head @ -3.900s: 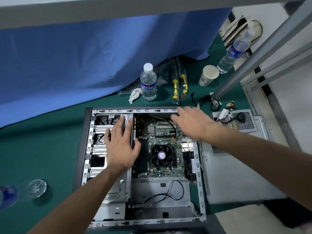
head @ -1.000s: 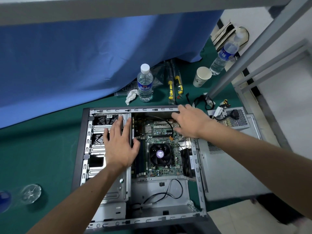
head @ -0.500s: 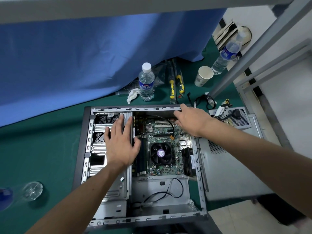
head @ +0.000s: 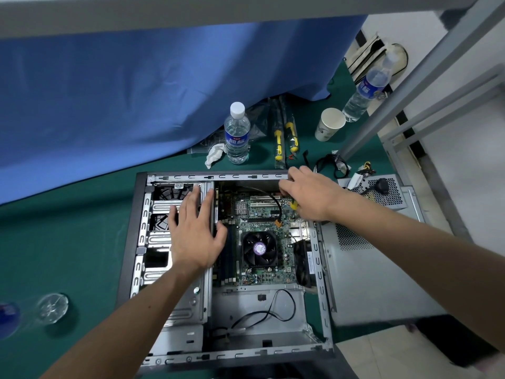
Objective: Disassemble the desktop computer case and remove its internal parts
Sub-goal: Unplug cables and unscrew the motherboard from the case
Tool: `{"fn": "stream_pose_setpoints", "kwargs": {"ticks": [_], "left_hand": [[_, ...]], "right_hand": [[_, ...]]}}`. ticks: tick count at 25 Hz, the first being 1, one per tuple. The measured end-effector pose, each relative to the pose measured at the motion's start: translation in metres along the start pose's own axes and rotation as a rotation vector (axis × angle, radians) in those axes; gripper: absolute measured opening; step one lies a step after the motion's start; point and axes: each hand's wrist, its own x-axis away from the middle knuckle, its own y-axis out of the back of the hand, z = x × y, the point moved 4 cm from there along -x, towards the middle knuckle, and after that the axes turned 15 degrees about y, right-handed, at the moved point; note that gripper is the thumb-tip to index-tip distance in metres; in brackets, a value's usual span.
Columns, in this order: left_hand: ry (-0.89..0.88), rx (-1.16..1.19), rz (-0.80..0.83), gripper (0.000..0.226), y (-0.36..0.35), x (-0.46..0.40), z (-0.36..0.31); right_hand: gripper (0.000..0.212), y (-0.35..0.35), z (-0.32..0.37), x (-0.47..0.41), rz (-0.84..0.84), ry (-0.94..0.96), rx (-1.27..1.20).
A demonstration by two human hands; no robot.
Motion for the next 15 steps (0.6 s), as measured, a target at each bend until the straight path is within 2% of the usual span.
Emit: {"fn": "stream_pose_setpoints", "kwargs": {"ticks": [5, 9, 15], "left_hand": [[-0.001, 0.000, 0.001, 0.072, 0.000, -0.001, 0.000], [0.004, -0.016, 0.010, 0.072, 0.000, 0.000, -0.001], [0.003, -0.015, 0.020, 0.073, 0.001, 0.000, -0.001]], "right_hand": [[0.029, -0.002, 0.002, -0.001, 0.000, -0.053, -0.018], [0.038, 0.001, 0.002, 0.001, -0.039, -0.001, -0.048], [0.033, 0.012, 0.002, 0.015, -0.167, -0.006, -0.058]]}}
